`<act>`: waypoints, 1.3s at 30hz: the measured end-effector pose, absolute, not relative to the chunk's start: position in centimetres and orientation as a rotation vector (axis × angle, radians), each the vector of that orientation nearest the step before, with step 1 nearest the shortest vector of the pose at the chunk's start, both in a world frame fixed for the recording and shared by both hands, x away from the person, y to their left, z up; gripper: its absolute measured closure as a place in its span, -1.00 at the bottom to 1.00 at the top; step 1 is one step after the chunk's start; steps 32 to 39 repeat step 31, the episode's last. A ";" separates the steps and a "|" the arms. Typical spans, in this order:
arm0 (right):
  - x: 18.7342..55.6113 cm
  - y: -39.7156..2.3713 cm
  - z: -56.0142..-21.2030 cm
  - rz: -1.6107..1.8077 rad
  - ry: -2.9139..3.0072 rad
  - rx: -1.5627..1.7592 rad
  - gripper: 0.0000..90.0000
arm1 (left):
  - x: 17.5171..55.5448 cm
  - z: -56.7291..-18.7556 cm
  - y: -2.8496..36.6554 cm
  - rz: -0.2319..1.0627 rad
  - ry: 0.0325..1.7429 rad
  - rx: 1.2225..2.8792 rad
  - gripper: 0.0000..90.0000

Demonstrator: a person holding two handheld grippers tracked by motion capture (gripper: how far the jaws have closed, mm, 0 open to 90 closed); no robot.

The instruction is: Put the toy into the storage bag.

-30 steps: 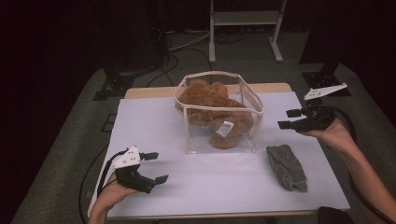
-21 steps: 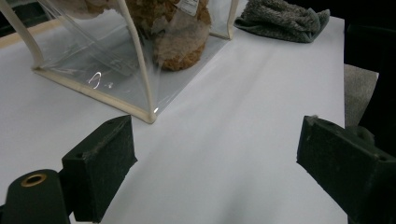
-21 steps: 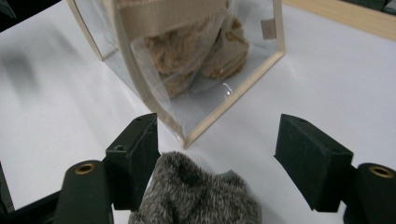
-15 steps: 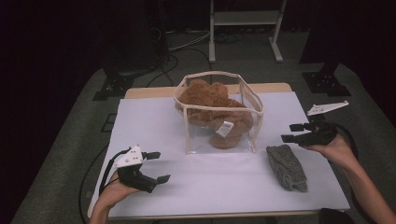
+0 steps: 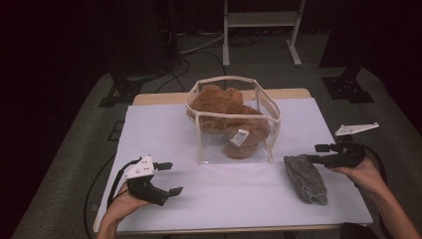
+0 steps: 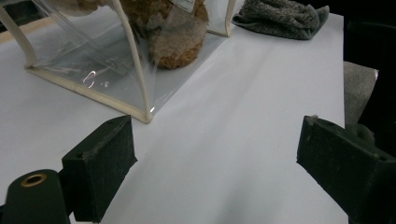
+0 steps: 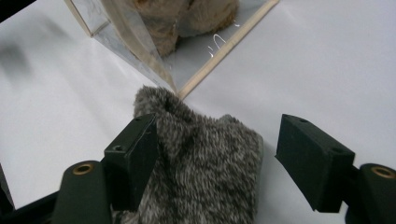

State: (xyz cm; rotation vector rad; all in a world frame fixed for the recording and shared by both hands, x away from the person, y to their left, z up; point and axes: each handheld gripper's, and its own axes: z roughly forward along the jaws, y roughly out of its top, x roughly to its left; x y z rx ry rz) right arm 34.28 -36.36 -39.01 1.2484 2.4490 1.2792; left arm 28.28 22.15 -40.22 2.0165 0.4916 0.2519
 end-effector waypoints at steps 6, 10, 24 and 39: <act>33.6 -36.8 -39.6 1.290 2.442 1.268 -0.38 | 28.2 -40.2 22.2 0.250 0.490 2.017 -0.77; 33.3 -37.0 -40.0 1.298 2.440 1.277 -0.39 | 28.2 -40.2 22.2 0.251 0.491 2.017 -0.77; 31.9 -37.5 -41.2 1.348 2.403 1.287 -0.40 | 28.1 -40.2 22.1 0.252 0.493 2.019 -0.77; 30.9 -37.6 -41.6 1.380 2.379 1.287 -0.42 | 28.1 -40.3 22.0 0.248 0.491 2.027 -0.77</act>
